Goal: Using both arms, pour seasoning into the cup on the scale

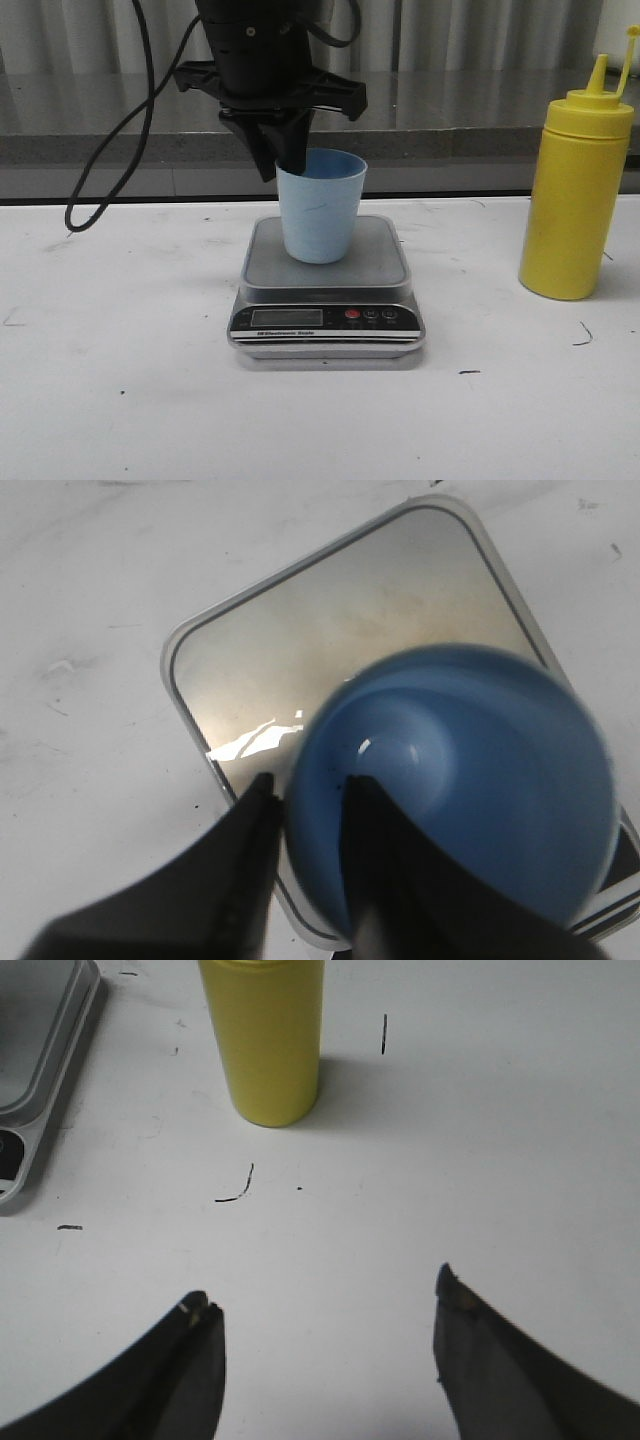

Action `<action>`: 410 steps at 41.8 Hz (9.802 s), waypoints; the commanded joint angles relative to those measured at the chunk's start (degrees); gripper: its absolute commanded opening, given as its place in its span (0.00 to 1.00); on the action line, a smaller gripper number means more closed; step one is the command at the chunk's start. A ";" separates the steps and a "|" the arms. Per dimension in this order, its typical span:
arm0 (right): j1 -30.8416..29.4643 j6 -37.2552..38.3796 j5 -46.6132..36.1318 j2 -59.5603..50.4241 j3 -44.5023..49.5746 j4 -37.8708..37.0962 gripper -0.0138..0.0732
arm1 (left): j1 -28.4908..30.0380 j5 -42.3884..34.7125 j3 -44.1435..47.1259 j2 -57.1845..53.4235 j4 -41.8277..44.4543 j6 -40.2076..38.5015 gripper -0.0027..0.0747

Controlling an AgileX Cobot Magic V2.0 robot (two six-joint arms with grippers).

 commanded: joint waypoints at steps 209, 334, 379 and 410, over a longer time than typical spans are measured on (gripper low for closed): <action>8.81 10.33 -102.12 65.41 -1.29 -1.64 0.54 | 1.91 -20.49 56.30 -76.73 1.07 -0.06 0.56; 30.31 19.55 -2.68 55.01 -37.87 -73.61 0.49 | 1.91 -20.49 56.30 -76.73 1.07 -0.06 0.56; -1.46 19.91 -84.78 49.74 -2.04 -30.45 0.49 | 1.91 -20.49 56.30 -76.73 1.07 -0.06 0.56; -2.21 11.36 -110.38 67.82 -2.09 -24.36 0.54 | 1.91 -20.49 56.30 -76.73 1.07 -0.06 0.56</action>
